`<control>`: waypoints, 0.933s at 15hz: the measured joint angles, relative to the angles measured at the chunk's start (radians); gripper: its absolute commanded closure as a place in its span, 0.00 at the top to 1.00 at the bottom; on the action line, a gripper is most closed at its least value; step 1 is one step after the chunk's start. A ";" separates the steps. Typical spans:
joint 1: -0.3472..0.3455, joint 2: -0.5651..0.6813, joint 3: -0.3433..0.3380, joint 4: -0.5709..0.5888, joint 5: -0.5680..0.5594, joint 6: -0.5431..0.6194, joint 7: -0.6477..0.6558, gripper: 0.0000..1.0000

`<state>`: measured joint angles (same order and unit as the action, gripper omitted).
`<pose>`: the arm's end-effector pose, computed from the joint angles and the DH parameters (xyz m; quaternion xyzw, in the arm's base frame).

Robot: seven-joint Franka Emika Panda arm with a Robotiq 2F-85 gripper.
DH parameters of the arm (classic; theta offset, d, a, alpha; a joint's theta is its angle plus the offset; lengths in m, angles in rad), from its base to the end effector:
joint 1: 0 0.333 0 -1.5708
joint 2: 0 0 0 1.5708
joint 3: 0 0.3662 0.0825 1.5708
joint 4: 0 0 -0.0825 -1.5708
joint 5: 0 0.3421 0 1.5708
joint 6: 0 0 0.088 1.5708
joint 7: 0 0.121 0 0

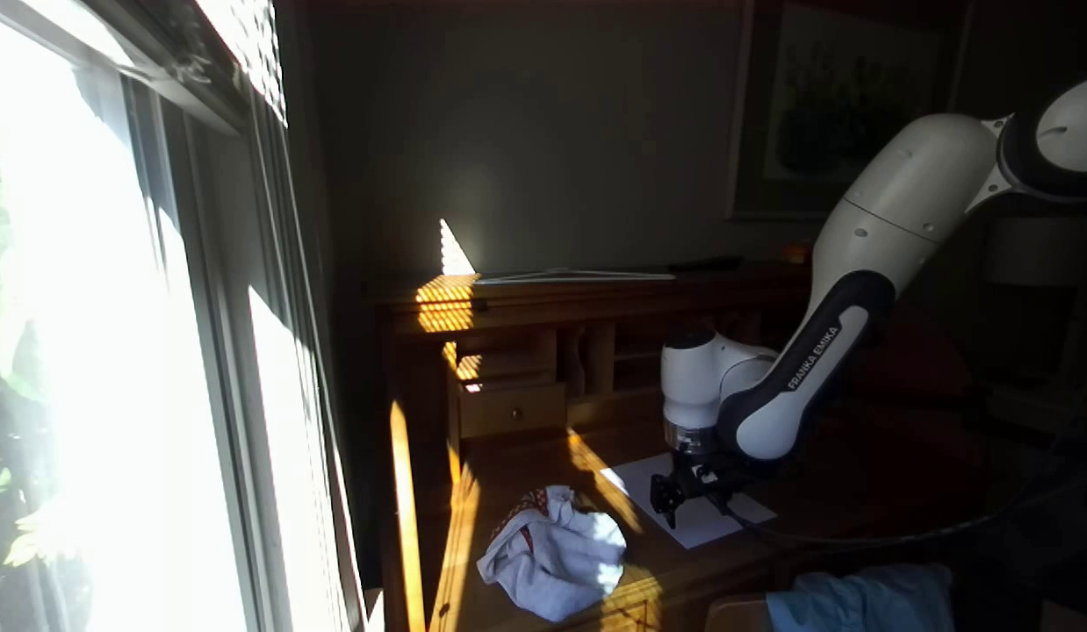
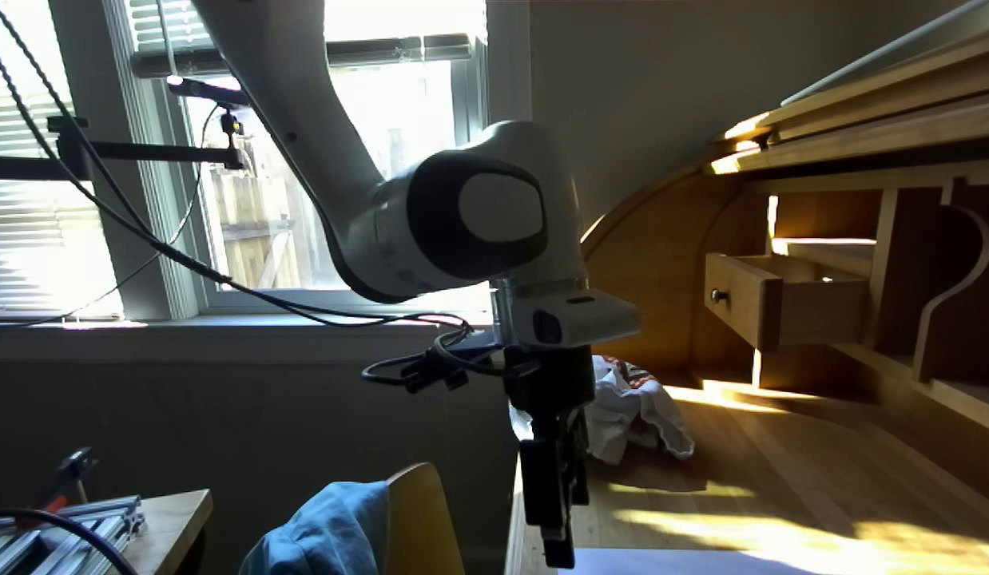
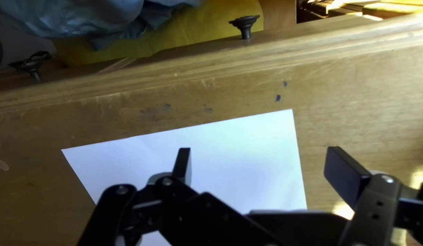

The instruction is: Pick up the paper on the desk and place it on top of the cabinet

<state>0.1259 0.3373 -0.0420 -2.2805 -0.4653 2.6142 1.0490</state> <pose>0.5253 0.0514 0.2742 0.9541 -0.2734 0.0633 0.1049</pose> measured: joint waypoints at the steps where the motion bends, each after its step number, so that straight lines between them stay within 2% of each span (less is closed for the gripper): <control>1: 0.000 0.008 -0.005 0.000 0.009 0.004 -0.004 1.00; 14: 0.000 0.071 -0.022 0.009 0.132 0.043 -0.091 1.00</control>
<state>0.1264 0.4087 -0.0635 -2.2714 -0.3330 2.6577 0.9584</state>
